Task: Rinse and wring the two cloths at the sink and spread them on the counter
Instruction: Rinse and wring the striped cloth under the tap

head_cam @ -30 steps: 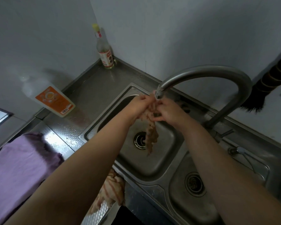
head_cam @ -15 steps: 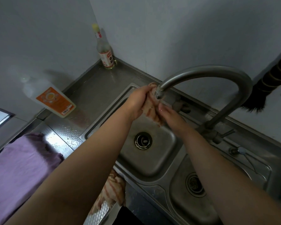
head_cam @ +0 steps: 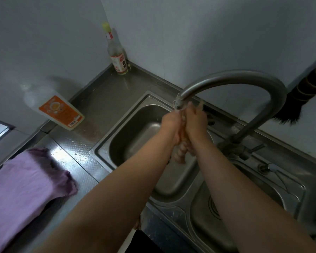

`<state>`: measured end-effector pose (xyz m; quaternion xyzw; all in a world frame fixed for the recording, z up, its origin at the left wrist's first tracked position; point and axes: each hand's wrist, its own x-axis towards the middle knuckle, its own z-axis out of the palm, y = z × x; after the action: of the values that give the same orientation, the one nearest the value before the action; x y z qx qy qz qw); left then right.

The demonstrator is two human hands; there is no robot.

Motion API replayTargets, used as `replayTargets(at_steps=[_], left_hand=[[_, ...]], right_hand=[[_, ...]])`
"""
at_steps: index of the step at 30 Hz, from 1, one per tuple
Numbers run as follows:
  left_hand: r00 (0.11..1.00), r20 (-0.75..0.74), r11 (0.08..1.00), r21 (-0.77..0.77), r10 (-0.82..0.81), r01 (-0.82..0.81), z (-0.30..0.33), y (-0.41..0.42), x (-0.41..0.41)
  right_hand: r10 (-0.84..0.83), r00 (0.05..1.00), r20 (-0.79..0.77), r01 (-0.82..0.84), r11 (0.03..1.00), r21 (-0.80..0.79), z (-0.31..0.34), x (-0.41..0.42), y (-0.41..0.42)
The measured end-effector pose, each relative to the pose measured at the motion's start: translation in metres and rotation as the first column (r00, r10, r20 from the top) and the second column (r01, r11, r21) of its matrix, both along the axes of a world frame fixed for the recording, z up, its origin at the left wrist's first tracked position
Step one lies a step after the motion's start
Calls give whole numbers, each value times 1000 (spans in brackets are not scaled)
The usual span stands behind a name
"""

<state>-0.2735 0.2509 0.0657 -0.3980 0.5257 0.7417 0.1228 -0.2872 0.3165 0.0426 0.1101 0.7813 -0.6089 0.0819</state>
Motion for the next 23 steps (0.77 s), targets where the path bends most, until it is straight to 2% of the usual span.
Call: replayTargets(at_steps=[2,5,7,9,11,12,13,15,17,19,23], left_hand=[[998,3,997,20,70,-70,-2,-6,-5],[990,35,990,31,139,-140,-4,-8,-4],[995,51,994,73,83,-86,-7,0,-2],[997,27,996,38,76,-77,-6,0,-4],[994,16,994,-13,105,-105,0,-9,-7],[991,16,991,16,130,-130,2,-13,-9],[993,10,992,55,114,-114,2,-17,-9],[1000,12,998,53,-17,16,6,-21,-5],[992,-9,991,21,-130,130,2,-31,-8],[987,-26,988,-15,-157,157,7,-51,-13],[978,-69,974,-129,-198,189,21,-75,-22]], right_hand=[[65,998,2,-65,998,25,-3,5,-8],[159,987,36,-163,962,219,-1,9,-16],[137,991,1,-135,976,171,1,-3,-9],[129,991,-29,-123,980,159,2,-8,-5],[176,984,12,-175,969,175,0,0,-16],[195,980,34,-198,964,178,-2,3,-22],[210,977,41,-214,952,218,-4,3,-24],[232,973,-12,-216,921,324,-6,-5,-15],[269,963,-2,-261,937,230,-4,-10,3],[358,931,65,-363,929,80,-7,-5,19],[601,762,241,-625,780,32,-35,12,30]])
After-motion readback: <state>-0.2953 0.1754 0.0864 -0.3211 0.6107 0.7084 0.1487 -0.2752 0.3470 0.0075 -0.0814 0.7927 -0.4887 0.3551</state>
